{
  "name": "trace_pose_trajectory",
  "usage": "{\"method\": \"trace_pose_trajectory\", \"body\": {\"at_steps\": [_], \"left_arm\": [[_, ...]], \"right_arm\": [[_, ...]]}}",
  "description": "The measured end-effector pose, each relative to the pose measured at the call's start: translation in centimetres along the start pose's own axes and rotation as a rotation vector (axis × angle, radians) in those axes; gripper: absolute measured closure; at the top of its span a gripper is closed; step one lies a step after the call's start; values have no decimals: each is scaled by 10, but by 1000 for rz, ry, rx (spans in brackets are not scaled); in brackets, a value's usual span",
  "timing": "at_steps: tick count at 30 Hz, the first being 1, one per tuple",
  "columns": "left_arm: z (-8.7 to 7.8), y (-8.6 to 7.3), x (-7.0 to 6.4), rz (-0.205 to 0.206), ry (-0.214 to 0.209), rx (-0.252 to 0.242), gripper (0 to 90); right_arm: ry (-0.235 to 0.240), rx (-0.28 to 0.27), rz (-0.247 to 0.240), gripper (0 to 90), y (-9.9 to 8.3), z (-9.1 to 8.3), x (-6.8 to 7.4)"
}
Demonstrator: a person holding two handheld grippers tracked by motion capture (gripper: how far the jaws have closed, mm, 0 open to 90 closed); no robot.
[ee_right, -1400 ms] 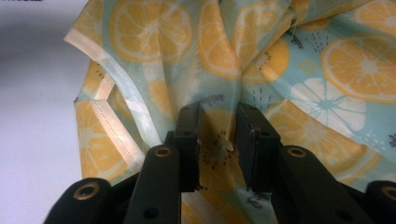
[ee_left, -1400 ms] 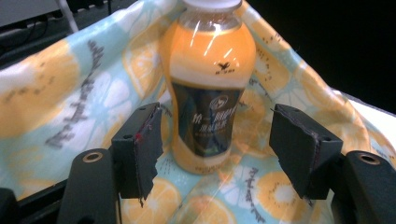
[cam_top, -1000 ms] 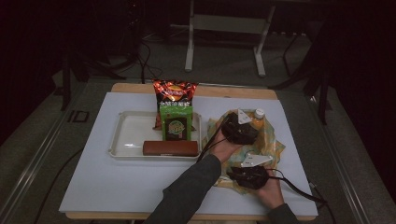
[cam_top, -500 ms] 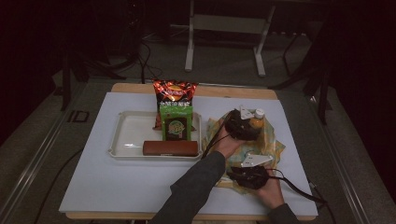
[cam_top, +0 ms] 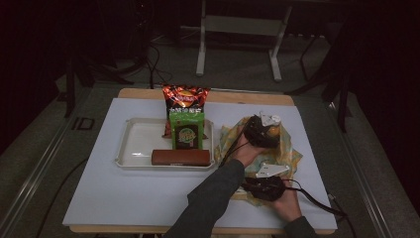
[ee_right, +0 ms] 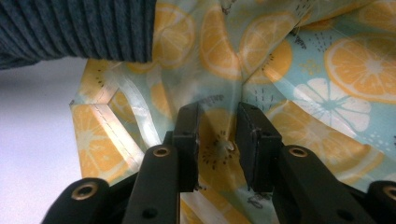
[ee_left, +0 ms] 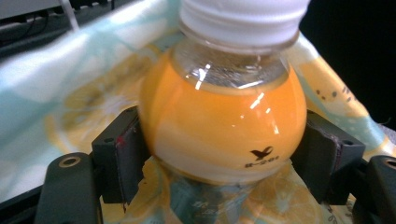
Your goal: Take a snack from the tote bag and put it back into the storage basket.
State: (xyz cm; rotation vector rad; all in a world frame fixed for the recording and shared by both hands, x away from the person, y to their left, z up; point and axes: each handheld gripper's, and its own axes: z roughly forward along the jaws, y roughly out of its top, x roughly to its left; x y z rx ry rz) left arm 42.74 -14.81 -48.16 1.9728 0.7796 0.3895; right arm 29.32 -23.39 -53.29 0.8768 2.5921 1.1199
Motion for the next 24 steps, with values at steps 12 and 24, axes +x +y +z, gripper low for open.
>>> {"method": "trace_pose_trajectory", "body": {"at_steps": [12, 24], "left_arm": [[-1, 0, -1, -5, 33, 46, 330], [-19, -2, -2, -10, 32, 48, 333]], "right_arm": [[1, -2, -1, 701, -1, 0, 0], [6, -6, 0, 701, -1, 0, 0]]}}
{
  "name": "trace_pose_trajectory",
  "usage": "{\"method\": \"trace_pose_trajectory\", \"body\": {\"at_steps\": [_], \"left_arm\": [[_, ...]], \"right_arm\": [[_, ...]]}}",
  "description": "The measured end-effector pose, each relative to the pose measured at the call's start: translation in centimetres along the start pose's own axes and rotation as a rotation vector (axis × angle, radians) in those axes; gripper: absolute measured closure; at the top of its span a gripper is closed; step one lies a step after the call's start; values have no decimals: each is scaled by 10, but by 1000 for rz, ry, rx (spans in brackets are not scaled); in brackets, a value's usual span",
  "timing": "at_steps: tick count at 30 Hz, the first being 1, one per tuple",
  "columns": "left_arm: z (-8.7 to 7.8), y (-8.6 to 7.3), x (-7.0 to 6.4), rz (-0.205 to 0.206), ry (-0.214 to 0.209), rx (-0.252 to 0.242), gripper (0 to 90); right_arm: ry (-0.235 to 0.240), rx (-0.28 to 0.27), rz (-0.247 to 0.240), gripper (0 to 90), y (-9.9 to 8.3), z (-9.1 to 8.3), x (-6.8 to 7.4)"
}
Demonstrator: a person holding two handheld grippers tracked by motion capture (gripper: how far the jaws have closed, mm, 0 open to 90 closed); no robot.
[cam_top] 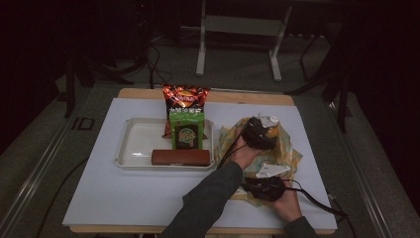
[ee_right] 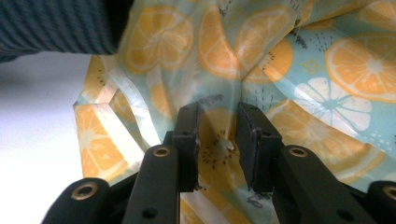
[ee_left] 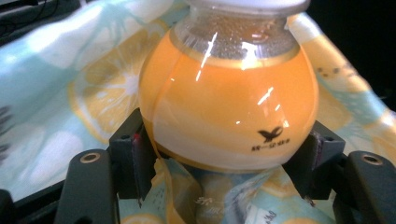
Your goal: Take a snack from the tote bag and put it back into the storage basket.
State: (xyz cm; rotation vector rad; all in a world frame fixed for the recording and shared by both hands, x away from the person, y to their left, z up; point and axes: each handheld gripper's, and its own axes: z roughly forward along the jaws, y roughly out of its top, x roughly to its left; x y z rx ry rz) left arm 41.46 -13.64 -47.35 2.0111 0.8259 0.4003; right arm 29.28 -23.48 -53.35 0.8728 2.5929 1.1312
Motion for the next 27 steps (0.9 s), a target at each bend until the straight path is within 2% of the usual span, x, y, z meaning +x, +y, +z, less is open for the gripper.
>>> {"method": "trace_pose_trajectory", "body": {"at_steps": [5, 15, 27], "left_arm": [[-12, -1, 0, -1, -14, -23, 334], [-29, 1, -5, 22, -27, -33, 334], [-52, 2, -5, 13, -31, -44, 334]], "right_arm": [[-2, -2, 1, 701, 0, 0, 0], [0, -3, 2, 701, 0, 0, 0], [5, -7, 0, 701, -1, 0, -1]]}}
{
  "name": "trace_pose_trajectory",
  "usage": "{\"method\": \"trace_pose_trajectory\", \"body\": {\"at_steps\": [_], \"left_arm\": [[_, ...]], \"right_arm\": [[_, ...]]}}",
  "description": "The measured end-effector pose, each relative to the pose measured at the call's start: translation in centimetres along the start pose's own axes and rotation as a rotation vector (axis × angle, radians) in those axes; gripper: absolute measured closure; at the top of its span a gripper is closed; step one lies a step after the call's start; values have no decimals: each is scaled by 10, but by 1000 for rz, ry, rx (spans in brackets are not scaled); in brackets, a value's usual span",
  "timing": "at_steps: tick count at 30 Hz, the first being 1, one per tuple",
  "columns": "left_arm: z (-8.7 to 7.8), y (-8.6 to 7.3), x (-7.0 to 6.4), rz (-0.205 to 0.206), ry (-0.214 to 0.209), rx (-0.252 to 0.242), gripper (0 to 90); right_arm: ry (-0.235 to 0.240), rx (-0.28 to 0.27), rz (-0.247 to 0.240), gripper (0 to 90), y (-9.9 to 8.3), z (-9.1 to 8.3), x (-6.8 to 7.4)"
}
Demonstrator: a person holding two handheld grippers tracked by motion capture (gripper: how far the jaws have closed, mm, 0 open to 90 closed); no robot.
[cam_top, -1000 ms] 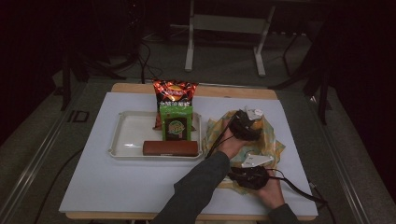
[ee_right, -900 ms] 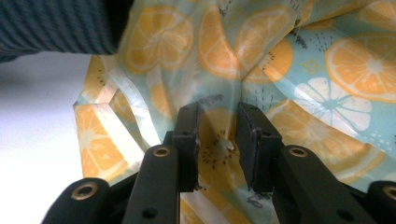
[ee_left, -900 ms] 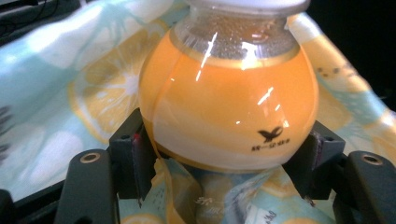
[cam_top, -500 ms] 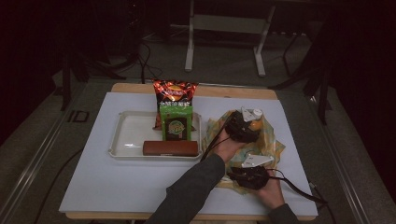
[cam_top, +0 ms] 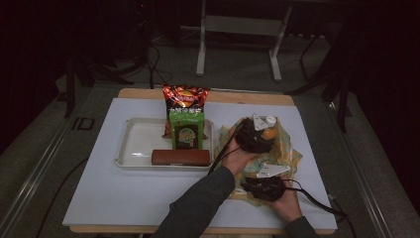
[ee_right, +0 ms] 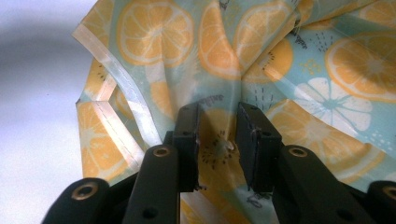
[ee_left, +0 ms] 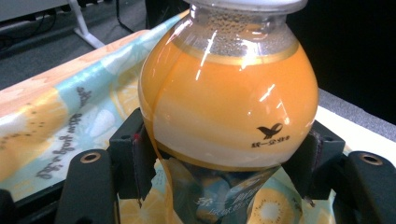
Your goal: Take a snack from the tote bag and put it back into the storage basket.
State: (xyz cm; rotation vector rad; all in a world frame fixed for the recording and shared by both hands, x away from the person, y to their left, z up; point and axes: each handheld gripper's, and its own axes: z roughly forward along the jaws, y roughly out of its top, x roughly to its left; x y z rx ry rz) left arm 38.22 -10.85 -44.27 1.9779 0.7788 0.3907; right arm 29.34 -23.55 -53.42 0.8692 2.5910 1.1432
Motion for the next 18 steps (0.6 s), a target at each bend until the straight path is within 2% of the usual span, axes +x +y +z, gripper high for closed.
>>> {"method": "trace_pose_trajectory", "body": {"at_steps": [6, 12, 18], "left_arm": [[-12, 2, -1, 19, -4, -14, 333], [-24, 5, 0, 5, -12, -25, 333], [-36, 8, -2, 22, -3, -31, 334]], "right_arm": [[2, -1, 2, 700, 0, 0, 0], [6, -5, 5, 700, -1, 0, -1], [10, -6, 5, 697, -1, 0, -1]]}}
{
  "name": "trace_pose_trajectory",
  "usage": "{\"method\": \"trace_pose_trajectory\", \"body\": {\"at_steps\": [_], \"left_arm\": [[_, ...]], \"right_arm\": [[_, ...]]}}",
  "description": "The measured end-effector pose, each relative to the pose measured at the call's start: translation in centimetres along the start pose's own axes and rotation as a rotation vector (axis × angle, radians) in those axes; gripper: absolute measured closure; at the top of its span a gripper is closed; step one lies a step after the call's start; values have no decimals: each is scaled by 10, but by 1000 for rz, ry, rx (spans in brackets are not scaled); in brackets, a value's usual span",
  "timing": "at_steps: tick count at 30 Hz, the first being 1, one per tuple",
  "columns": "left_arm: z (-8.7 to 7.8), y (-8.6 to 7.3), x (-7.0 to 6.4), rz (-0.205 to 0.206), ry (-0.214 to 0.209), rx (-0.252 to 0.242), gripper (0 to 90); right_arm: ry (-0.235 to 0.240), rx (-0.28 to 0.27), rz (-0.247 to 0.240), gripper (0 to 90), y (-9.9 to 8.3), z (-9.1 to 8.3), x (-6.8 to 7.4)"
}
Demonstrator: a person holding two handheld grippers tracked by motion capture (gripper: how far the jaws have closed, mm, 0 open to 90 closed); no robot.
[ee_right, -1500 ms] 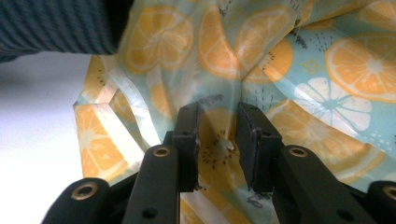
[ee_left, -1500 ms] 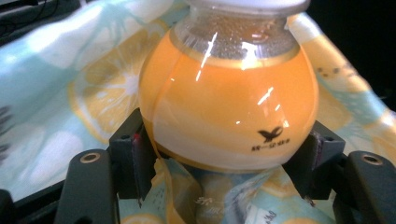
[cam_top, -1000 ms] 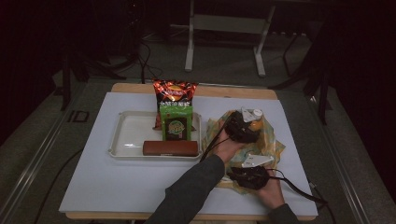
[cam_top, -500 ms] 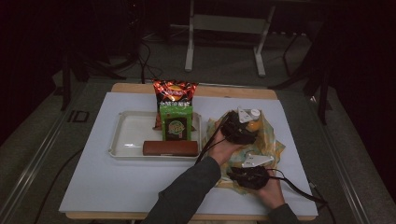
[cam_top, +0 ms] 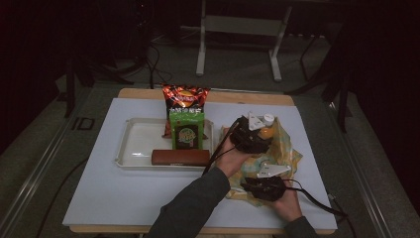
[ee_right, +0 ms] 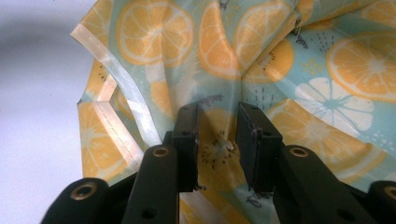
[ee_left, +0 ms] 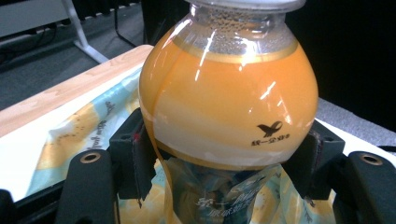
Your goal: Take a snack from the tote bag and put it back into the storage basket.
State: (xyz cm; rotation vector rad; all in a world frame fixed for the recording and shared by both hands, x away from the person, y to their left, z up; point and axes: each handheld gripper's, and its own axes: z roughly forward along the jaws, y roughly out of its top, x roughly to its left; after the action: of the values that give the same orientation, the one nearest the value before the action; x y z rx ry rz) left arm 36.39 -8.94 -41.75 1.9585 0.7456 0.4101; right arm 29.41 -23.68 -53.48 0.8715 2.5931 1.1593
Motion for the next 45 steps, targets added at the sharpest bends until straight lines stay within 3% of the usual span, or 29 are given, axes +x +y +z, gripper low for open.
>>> {"method": "trace_pose_trajectory", "body": {"at_steps": [24, 45], "left_arm": [[-34, -1, 7, -15, 14, -40, 334], [-59, -12, 25, -38, 49, -50, 334]], "right_arm": [[2, 1, 1, 697, 0, 0, 0], [2, -2, 2, 696, 0, 0, 0]]}}
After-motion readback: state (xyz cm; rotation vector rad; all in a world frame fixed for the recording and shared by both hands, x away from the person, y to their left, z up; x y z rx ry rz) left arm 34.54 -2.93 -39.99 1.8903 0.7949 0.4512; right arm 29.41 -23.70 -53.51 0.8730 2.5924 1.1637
